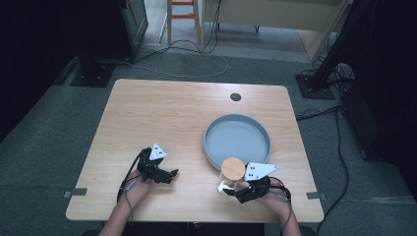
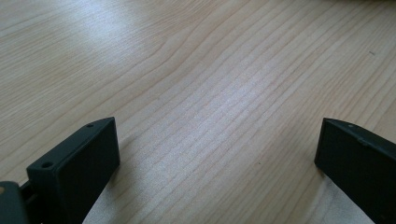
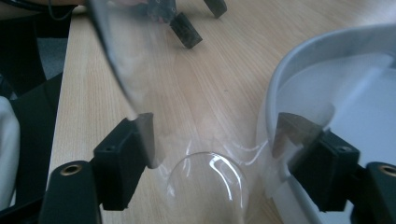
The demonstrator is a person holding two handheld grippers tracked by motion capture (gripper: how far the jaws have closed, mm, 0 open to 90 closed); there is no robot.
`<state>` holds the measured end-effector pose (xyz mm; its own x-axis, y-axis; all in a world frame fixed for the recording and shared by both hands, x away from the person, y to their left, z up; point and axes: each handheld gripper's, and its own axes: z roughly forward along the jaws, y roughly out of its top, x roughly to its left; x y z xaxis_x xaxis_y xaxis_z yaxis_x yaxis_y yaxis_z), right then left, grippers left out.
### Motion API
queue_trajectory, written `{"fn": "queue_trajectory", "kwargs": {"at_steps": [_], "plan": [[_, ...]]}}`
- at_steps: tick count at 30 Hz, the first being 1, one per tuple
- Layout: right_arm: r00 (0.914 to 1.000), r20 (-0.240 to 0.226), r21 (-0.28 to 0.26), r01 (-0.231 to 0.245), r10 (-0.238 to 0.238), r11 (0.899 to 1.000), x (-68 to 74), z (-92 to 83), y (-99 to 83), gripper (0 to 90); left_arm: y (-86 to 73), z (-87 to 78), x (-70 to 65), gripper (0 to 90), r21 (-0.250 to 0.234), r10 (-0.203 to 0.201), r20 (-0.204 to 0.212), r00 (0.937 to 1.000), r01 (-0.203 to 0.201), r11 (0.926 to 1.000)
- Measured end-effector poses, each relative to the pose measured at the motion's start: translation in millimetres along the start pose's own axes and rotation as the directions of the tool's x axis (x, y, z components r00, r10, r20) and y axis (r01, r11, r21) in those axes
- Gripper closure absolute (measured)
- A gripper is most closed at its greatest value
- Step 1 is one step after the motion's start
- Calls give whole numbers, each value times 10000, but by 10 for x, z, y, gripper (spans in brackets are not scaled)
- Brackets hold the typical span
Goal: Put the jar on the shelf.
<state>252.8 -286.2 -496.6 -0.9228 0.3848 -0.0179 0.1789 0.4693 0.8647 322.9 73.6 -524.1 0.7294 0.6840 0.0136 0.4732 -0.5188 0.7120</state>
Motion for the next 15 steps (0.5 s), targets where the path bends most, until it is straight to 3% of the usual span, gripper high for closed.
{"fn": "queue_trajectory", "kwargs": {"at_steps": [15], "plan": [[9998,201,238,49,-53,9997,23,-11,35,264,0,0,0,0,2,1,7,10000,-1,10000]]}}
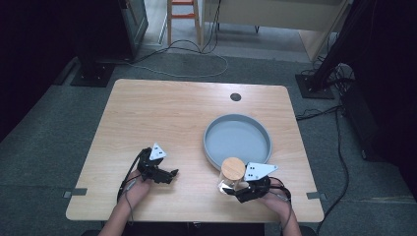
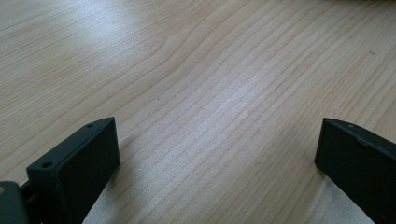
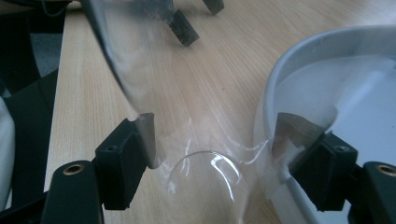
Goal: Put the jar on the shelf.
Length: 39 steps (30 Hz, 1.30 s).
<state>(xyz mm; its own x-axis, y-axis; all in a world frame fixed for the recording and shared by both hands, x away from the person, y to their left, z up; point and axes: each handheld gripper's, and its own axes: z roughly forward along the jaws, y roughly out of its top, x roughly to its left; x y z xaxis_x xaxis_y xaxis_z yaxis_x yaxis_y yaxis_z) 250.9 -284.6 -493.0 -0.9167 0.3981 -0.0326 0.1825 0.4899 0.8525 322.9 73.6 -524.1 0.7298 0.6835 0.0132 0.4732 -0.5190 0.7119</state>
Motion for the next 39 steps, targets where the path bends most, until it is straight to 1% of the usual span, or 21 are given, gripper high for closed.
{"fn": "queue_trajectory", "kwargs": {"at_steps": [1,3,8,14,20,26,32,39], "plan": [[10000,63,35,68,-69,10000,8,-1,8,264,0,0,0,0,2,4,2,10000,-4,10000],[9999,110,81,41,-42,10000,14,0,16,264,0,0,0,0,2,4,-1,10000,-4,10000],[10000,90,117,-8,7,9999,13,2,29,264,0,0,0,0,1,3,-2,10000,-3,10000],[9999,104,-63,-62,63,10000,19,-24,60,265,0,0,0,0,1,2,-2,10000,-2,10000],[9998,54,-72,-204,204,9998,17,-50,98,265,0,0,0,0,1,2,-2,10000,-2,10000],[9999,12,-22,-120,120,9999,27,-56,126,265,0,0,0,0,1,0,0,10000,0,10000],[9999,41,1,-136,136,9999,40,-57,153,265,0,0,0,0,0,1,-1,10000,-1,10000],[9998,100,-123,-180,181,9998,43,-80,178,265,0,0,0,0,0,2,-3,10000,-2,10000]]}}
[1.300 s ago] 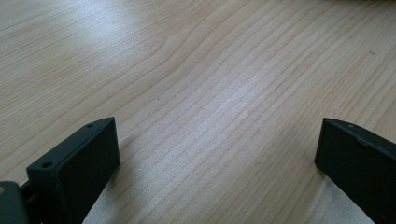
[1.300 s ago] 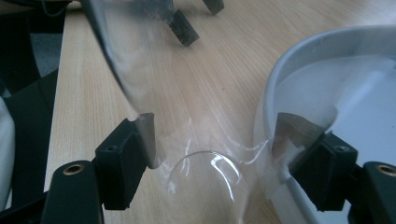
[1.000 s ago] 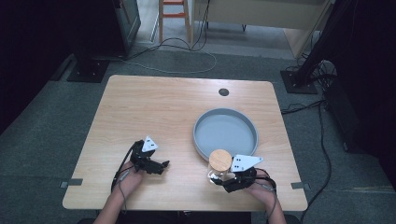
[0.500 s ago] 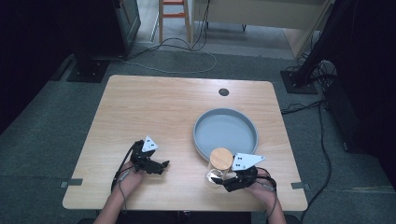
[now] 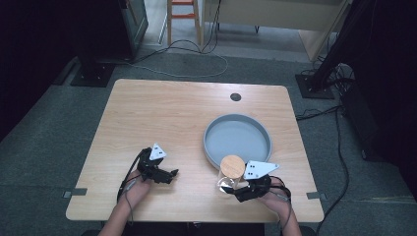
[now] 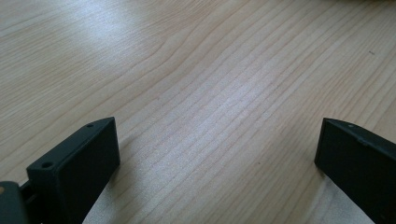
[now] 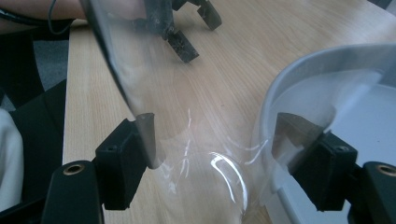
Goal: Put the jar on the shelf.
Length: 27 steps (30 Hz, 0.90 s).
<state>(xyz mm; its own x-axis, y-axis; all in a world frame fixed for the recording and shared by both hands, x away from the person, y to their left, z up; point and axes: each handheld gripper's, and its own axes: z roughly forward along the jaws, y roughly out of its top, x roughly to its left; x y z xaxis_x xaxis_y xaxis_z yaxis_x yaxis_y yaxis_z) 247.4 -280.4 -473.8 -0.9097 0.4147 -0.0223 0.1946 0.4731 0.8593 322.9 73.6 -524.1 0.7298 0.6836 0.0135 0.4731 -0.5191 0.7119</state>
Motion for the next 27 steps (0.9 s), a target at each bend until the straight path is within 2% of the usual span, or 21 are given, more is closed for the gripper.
{"fn": "queue_trajectory", "kwargs": {"at_steps": [13,27], "plan": [[9997,105,10,-227,226,9997,-13,-18,45,265,0,0,0,0,1,3,0,10000,-3,10000],[9993,176,-304,-332,337,9990,-28,-106,90,265,0,0,-1,0,1,-1,-1,10000,1,10000]]}}
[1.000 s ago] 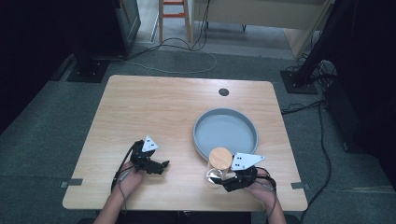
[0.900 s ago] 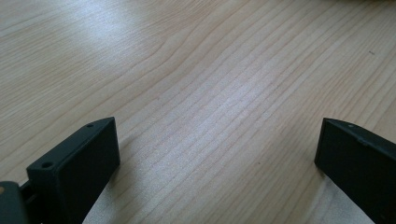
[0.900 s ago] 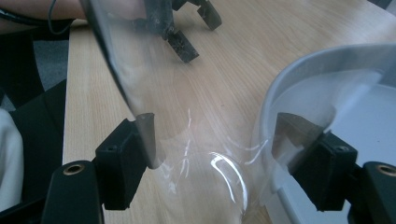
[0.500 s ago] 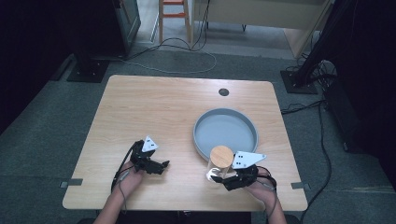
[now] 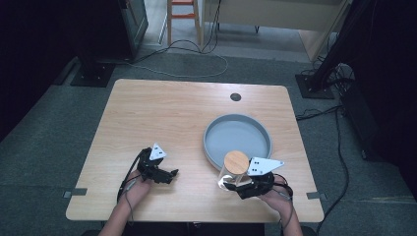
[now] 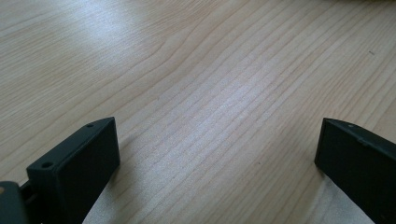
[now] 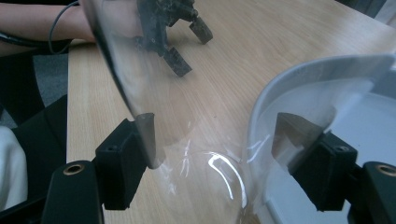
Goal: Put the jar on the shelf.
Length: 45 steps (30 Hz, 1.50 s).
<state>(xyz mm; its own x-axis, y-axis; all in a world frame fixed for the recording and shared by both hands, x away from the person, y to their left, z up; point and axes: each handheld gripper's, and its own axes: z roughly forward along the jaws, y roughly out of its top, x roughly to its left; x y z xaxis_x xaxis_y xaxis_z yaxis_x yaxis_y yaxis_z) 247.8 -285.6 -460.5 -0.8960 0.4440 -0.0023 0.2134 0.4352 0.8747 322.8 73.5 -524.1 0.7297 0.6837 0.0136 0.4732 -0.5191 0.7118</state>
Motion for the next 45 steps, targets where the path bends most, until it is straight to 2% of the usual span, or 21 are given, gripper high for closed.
{"fn": "queue_trajectory", "kwargs": {"at_steps": [18,22,45], "plan": [[9999,104,-236,44,-41,9997,2,-75,32,265,0,0,0,0,-2,-1,0,10000,1,10000],[9996,261,-302,89,-81,9995,-6,-98,33,265,0,0,0,0,-1,0,0,10000,0,10000],[9936,1074,-470,-299,348,9984,-79,-102,21,265,0,0,-2,0,0,-10,-6,10000,10,10000]]}}
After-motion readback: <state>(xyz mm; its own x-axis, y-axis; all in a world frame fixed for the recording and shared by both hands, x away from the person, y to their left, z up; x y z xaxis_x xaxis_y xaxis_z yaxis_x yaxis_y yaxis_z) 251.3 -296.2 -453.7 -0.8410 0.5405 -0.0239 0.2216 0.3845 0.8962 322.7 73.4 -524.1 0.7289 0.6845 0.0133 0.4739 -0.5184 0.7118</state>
